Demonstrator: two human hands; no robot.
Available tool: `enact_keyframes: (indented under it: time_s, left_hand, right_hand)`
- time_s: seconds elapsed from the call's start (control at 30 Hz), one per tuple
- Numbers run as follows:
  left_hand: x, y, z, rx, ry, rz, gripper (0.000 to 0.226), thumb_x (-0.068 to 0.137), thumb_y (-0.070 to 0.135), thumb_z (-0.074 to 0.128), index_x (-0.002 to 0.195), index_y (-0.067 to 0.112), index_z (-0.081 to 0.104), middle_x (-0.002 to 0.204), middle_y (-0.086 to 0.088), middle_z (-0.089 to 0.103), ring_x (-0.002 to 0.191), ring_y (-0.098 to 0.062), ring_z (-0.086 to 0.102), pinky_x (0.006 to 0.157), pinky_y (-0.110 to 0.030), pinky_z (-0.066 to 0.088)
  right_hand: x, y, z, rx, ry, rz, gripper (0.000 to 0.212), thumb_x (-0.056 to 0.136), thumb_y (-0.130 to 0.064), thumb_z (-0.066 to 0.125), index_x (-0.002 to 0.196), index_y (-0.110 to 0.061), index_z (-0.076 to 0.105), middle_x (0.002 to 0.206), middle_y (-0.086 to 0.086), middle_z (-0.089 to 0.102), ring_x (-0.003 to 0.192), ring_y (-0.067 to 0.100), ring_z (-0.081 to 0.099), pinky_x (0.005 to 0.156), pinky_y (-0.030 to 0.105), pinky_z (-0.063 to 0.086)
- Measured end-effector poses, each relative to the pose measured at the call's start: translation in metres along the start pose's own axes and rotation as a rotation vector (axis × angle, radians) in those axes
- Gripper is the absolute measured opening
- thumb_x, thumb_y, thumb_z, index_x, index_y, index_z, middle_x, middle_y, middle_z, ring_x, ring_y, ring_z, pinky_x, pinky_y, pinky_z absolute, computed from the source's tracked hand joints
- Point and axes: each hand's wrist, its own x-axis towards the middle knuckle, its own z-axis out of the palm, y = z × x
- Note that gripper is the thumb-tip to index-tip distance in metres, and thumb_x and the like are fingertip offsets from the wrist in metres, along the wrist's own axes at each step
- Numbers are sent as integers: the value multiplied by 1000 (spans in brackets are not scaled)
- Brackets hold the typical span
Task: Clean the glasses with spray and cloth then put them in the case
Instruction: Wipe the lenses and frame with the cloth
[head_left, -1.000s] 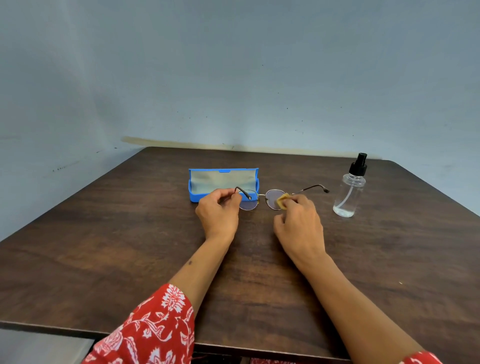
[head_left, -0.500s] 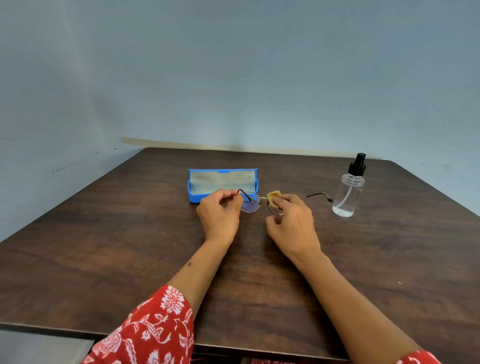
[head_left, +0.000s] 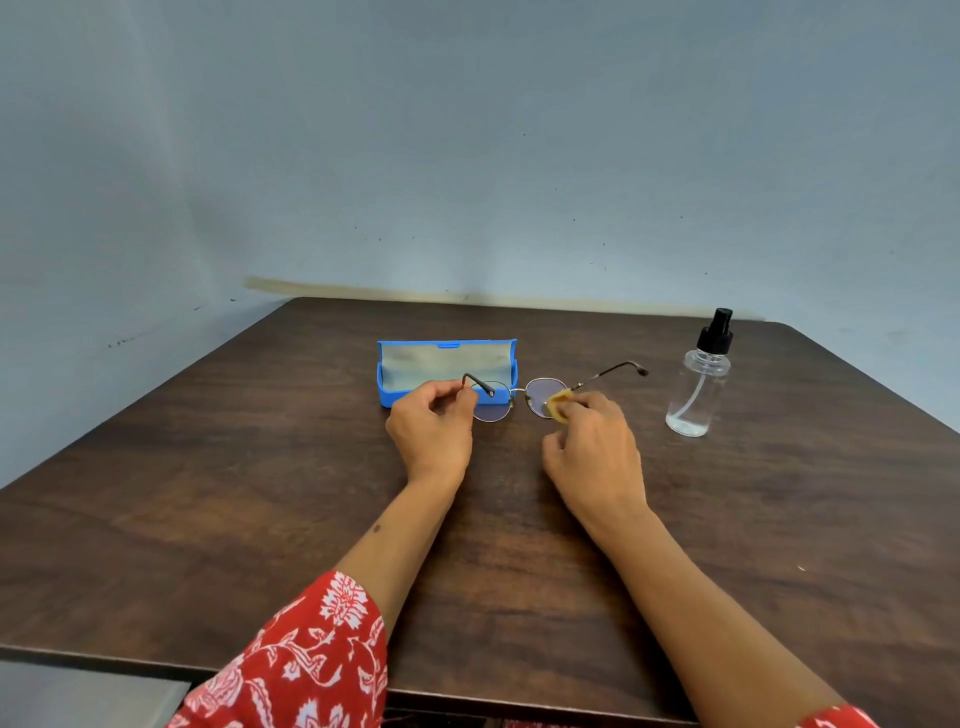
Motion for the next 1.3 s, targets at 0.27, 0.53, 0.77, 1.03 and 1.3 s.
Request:
enact_keyframes:
  time_s: [0.27, 0.53, 0.77, 1.03, 1.3]
  left_hand:
    - [0, -1, 0, 12, 7, 8, 11, 79, 10, 71, 89, 7, 74, 71, 5, 67, 74, -16, 69, 79, -39, 58]
    - [5, -2, -2, -17, 59, -40, 16, 79, 9, 71, 94, 6, 72, 76, 3, 66, 79, -20, 70, 83, -40, 57]
    - [3, -2, -2, -27, -39, 8, 18, 79, 6, 70, 97, 2, 72, 83, -7, 71, 79, -20, 70, 81, -40, 58]
    - [5, -2, -5, -36, -159, -16, 17, 79, 4, 70, 96, 4, 72, 77, -3, 71, 72, -18, 71, 77, -38, 59]
    - [11, 2, -9, -276, -262, -275, 3, 78, 3, 72, 81, 2, 70, 77, -7, 71, 67, -12, 71, 67, -22, 59]
  right_hand:
    - [0, -1, 1, -40, -88, -130, 34, 80, -1, 49, 108, -6, 66, 117, 4, 58, 107, 24, 50, 82, 35, 47]
    - [5, 20, -8, 186, 160, 281, 20, 83, -11, 56, 95, -12, 71, 93, 10, 71, 91, 32, 61, 71, 28, 38]
    - [11, 30, -10, 385, 197, 273, 32, 88, -2, 50, 109, -14, 71, 103, 11, 71, 89, 24, 63, 89, 31, 46]
    - [14, 31, -9, 572, 171, 258, 21, 88, -25, 62, 103, -17, 74, 96, -3, 73, 81, 1, 60, 73, 8, 39]
    - [18, 42, -8, 729, 198, 268, 23, 85, -32, 67, 100, -17, 74, 93, 0, 73, 92, 10, 65, 84, 19, 48]
